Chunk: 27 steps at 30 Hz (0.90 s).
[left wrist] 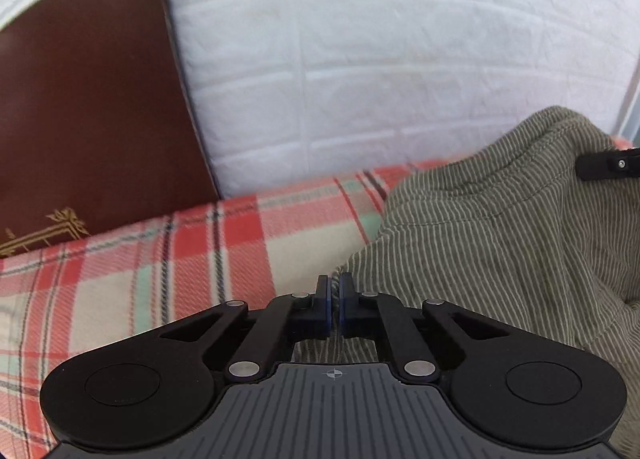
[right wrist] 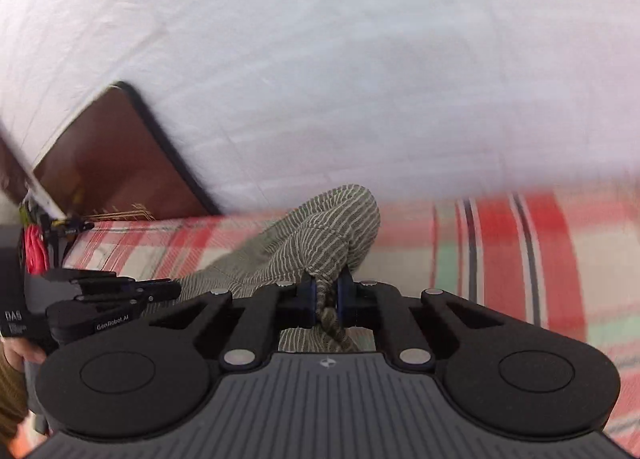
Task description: Fold clothes
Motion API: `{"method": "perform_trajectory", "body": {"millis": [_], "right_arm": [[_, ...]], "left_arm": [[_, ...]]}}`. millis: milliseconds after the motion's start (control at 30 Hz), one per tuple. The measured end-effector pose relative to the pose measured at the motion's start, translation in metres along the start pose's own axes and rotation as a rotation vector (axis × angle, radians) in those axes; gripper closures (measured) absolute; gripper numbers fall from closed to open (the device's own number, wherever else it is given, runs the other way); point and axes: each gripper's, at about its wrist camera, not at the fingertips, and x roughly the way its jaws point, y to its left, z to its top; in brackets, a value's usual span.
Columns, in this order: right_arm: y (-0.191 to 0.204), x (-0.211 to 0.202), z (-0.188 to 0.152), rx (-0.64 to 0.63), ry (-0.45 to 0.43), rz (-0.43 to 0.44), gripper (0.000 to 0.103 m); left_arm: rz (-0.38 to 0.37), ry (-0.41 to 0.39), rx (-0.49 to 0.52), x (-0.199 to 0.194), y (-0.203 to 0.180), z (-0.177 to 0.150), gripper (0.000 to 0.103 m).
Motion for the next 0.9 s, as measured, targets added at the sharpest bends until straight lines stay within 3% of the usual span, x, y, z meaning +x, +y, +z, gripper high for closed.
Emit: {"method": "perform_trajectory", "body": {"millis": [233, 300, 367, 467, 500, 567, 600, 633, 700, 833, 900], "right_arm": [[0.046, -0.025, 0.056, -0.230, -0.234, -0.039, 0.093], [0.051, -0.025, 0.063, -0.272, -0.316, -0.043, 0.092], [0.052, -0.010, 0.068, -0.304, -0.355, -0.079, 0.091], [0.038, 0.034, 0.065, -0.311, -0.289, -0.168, 0.090], [0.029, 0.054, 0.060, -0.294, -0.240, -0.197, 0.088], [0.009, 0.094, 0.049, -0.258, -0.142, -0.256, 0.079], [0.000, 0.105, 0.043, -0.239, -0.104, -0.275, 0.067], [-0.009, 0.117, 0.036, -0.219, -0.066, -0.295, 0.065], [-0.021, 0.116, 0.030, -0.206, -0.051, -0.276, 0.064], [-0.039, 0.075, 0.036, -0.212, -0.124, -0.212, 0.048], [-0.048, 0.056, 0.042, -0.212, -0.141, -0.202, 0.048]], "left_arm": [[0.108, -0.206, -0.131, -0.046, 0.021, 0.050, 0.103], [0.150, -0.272, -0.158, -0.050, 0.024, 0.063, 0.103], [0.190, -0.279, -0.166, -0.037, 0.023, 0.072, 0.103], [0.235, -0.209, -0.177, 0.010, 0.021, 0.074, 0.102], [0.256, -0.178, -0.179, 0.029, 0.019, 0.070, 0.096], [0.268, -0.083, -0.187, 0.067, 0.018, 0.060, 0.079], [0.271, -0.029, -0.190, 0.085, 0.017, 0.055, 0.079], [0.279, 0.006, -0.189, 0.098, 0.017, 0.050, 0.079], [0.270, -0.003, -0.171, 0.103, 0.017, 0.042, 0.071], [0.198, -0.065, -0.163, 0.068, 0.032, 0.037, 0.054], [0.210, -0.094, -0.145, 0.049, 0.039, 0.034, 0.043]]}}
